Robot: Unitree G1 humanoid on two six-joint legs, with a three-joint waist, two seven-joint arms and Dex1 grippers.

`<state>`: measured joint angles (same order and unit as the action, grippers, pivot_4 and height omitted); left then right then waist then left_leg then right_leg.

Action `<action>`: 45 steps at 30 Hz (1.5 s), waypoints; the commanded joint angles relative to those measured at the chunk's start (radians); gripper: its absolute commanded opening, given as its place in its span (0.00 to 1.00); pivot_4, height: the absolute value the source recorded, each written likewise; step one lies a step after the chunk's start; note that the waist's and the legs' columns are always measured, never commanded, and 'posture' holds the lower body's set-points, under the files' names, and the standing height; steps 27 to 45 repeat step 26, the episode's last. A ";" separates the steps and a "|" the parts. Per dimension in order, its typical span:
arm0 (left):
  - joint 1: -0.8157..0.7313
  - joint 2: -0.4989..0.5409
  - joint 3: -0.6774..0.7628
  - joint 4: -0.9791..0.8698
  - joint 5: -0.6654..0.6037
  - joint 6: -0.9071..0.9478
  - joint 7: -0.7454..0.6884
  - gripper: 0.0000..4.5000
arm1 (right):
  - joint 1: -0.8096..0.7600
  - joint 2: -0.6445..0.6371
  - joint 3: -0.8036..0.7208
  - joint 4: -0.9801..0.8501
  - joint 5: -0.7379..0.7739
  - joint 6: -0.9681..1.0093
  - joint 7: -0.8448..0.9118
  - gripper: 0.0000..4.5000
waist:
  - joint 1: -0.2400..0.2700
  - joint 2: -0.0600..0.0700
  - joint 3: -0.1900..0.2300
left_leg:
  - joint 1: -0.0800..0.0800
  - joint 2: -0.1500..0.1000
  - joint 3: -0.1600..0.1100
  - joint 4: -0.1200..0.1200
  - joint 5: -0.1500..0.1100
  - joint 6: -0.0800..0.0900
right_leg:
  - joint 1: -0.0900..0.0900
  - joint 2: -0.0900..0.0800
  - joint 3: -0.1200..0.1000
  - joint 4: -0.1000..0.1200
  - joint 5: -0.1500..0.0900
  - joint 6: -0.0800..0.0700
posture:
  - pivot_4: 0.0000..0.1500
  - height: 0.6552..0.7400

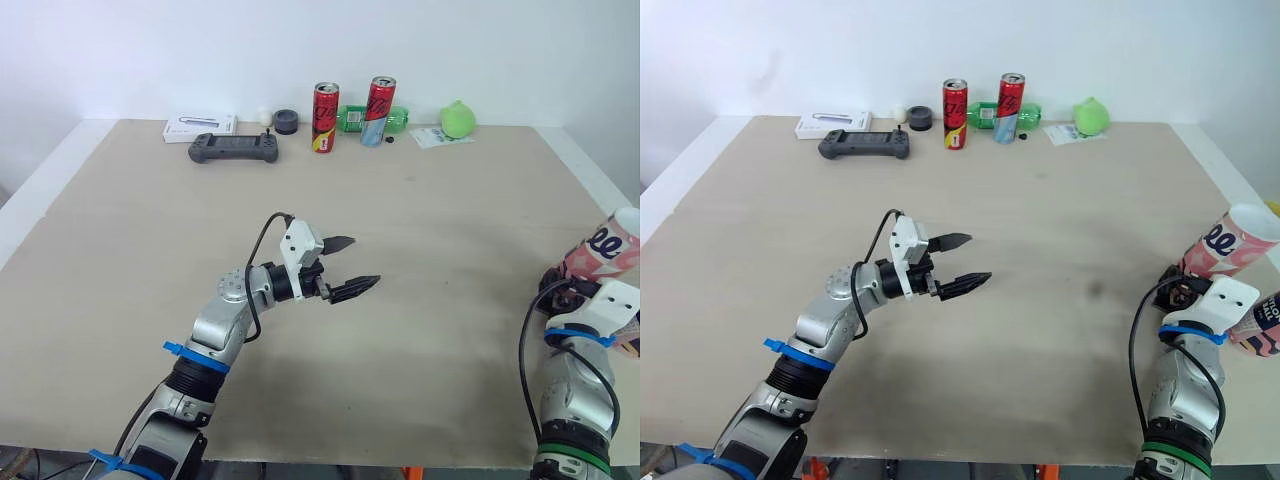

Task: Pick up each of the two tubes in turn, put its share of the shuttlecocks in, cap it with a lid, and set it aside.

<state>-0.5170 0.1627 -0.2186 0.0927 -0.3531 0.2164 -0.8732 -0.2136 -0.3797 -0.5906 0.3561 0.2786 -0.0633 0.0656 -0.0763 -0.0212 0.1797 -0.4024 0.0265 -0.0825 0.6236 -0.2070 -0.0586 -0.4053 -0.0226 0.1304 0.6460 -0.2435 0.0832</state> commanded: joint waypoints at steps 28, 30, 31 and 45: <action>0.420 0.226 0.273 -0.300 0.029 -0.086 0.180 1.00 | 0.271 -0.184 0.414 -0.793 0.192 0.430 0.481 0.99 | 0.013 -0.002 0.000 | -0.002 0.001 0.001 0.003 0.003 0.001 | -0.001 0.000 0.000 0.000 0.000 -0.003 | 1.00 1.00; 0.420 0.226 0.273 -0.300 0.029 -0.086 0.180 1.00 | 0.271 -0.184 0.414 -0.793 0.192 0.430 0.481 0.99 | 0.013 -0.002 0.000 | -0.002 0.001 0.001 0.003 0.003 0.001 | -0.001 0.000 0.000 0.000 0.000 -0.003 | 1.00 1.00; 0.420 0.226 0.273 -0.300 0.029 -0.086 0.180 1.00 | 0.271 -0.184 0.414 -0.793 0.192 0.430 0.481 0.99 | 0.013 -0.002 0.000 | -0.002 0.001 0.001 0.003 0.003 0.001 | -0.001 0.000 0.000 0.000 0.000 -0.003 | 1.00 1.00; 0.420 0.226 0.273 -0.300 0.029 -0.086 0.180 1.00 | 0.271 -0.184 0.414 -0.793 0.192 0.430 0.481 0.99 | 0.013 -0.002 0.000 | -0.002 0.001 0.001 0.003 0.003 0.001 | -0.001 0.000 0.000 0.000 0.000 -0.003 | 1.00 1.00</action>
